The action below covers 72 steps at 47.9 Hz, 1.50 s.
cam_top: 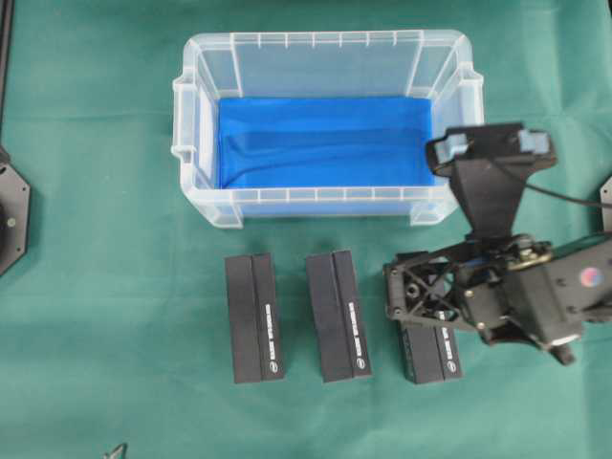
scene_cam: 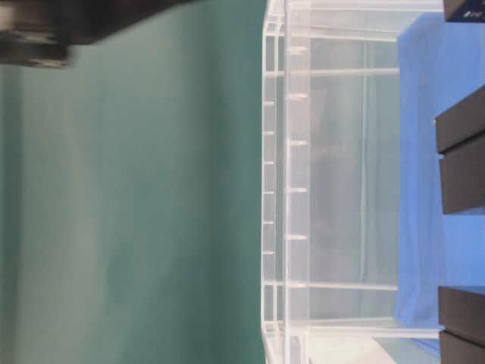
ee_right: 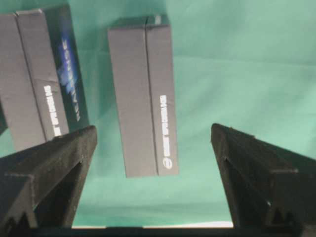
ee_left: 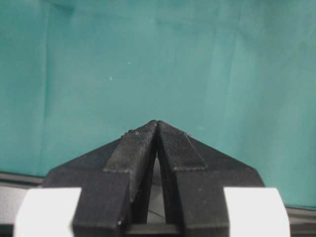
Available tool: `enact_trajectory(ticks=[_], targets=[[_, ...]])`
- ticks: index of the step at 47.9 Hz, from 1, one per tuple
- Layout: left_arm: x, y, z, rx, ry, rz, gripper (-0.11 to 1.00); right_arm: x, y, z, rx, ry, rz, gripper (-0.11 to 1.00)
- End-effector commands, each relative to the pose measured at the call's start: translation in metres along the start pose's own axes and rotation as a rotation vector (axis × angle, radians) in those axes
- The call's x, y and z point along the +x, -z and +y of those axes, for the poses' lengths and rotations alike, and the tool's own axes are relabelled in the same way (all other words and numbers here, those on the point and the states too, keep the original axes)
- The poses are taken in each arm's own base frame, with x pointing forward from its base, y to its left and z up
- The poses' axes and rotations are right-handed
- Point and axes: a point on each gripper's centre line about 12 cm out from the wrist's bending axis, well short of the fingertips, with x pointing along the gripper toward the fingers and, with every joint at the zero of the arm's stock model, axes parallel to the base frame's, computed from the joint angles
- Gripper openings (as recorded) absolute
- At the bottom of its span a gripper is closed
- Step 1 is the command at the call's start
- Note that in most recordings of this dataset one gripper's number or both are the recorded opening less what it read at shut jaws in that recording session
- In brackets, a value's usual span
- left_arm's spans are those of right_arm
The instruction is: Take the box out of the case with the right arm.
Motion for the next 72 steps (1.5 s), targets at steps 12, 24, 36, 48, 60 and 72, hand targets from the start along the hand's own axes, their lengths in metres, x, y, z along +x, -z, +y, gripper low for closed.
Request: enact_trajectory(ticks=[12,24,36,48,60,72], targets=[[-0.002,-0.003,0.001,-0.002,-0.002,-0.013,0.02,-0.031,-0.013,-0.001,-0.002,-0.030,0.002,0.89],[-0.002,-0.003,0.001,-0.002,-0.002,-0.013,0.02,-0.031,-0.016,-0.006,-0.004,-0.026,0.003,0.89],[-0.002,-0.002,0.001,-0.003,-0.002,-0.013,0.02,-0.026,-0.024,-0.031,0.003,-0.030,0.018,0.89],[-0.002,-0.003,0.001,-0.002,-0.004,-0.011,0.02,-0.020,-0.035,-0.074,0.047,-0.028,0.024,0.89],[-0.001,-0.002,0.001,-0.002,-0.005,-0.008,0.02,-0.012,-0.041,-0.119,0.091,-0.025,0.034,0.89],[-0.002,-0.002,0.001,-0.003,-0.002,-0.013,0.02,-0.009,-0.042,-0.125,0.089,-0.015,0.044,0.89]])
